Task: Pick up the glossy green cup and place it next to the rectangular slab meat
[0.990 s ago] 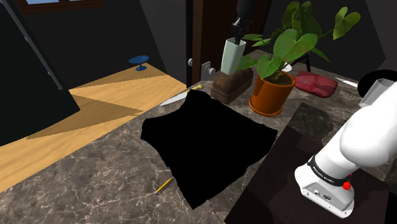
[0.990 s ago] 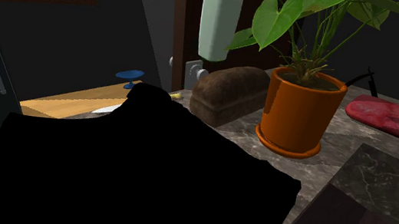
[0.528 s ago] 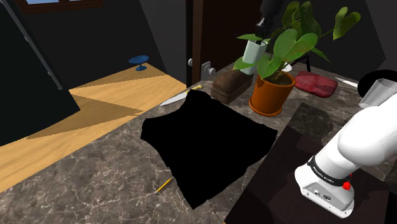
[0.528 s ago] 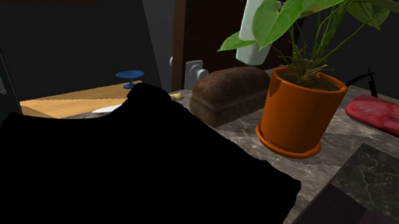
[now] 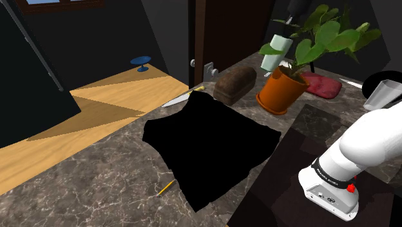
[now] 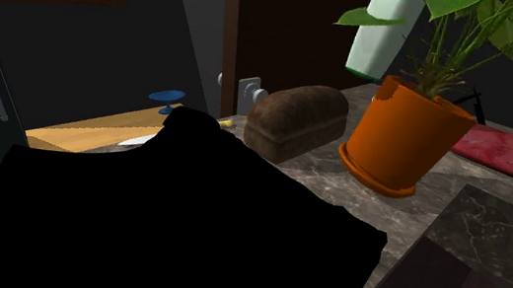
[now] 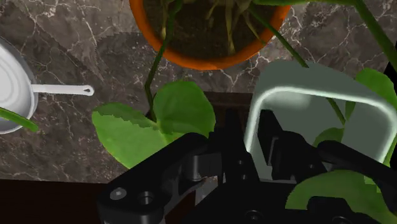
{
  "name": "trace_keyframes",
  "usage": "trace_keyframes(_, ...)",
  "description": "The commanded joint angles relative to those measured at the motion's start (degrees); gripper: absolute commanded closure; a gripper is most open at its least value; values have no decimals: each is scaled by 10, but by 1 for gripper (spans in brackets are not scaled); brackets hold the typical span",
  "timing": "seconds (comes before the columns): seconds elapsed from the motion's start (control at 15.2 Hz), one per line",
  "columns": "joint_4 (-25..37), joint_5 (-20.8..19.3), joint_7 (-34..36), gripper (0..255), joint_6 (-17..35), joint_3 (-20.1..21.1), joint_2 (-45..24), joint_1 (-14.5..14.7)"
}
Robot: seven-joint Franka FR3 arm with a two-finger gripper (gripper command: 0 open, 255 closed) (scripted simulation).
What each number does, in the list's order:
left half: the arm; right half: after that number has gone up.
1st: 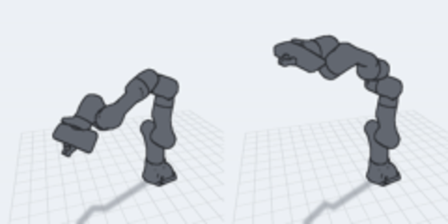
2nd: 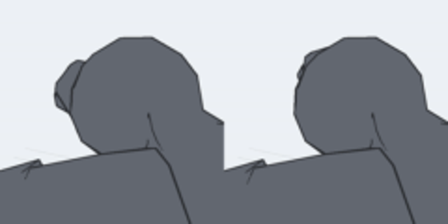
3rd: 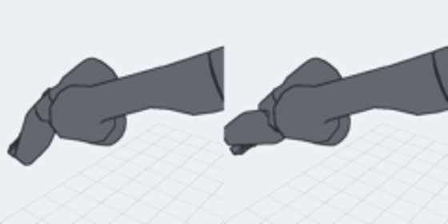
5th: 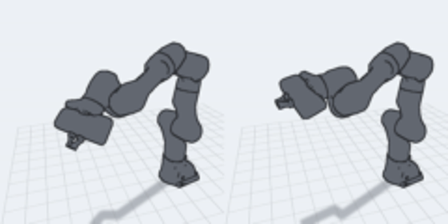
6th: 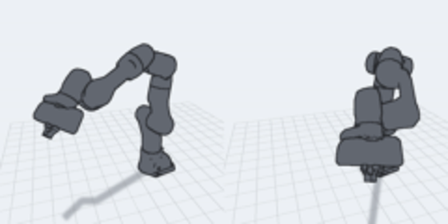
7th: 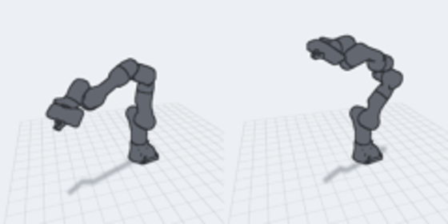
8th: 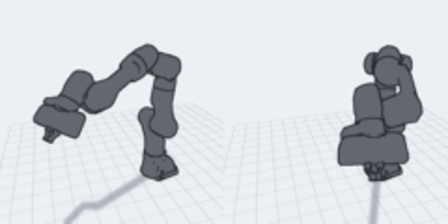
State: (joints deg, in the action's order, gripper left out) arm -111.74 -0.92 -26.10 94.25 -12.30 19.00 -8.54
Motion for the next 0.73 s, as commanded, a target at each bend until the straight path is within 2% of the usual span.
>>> trace_keyframes(0.0,-7,-12,-27,255,-9,-19,3,-13)
trace_keyframes(0.66,-7,-49,-162,255,-21,-112,19,-63)
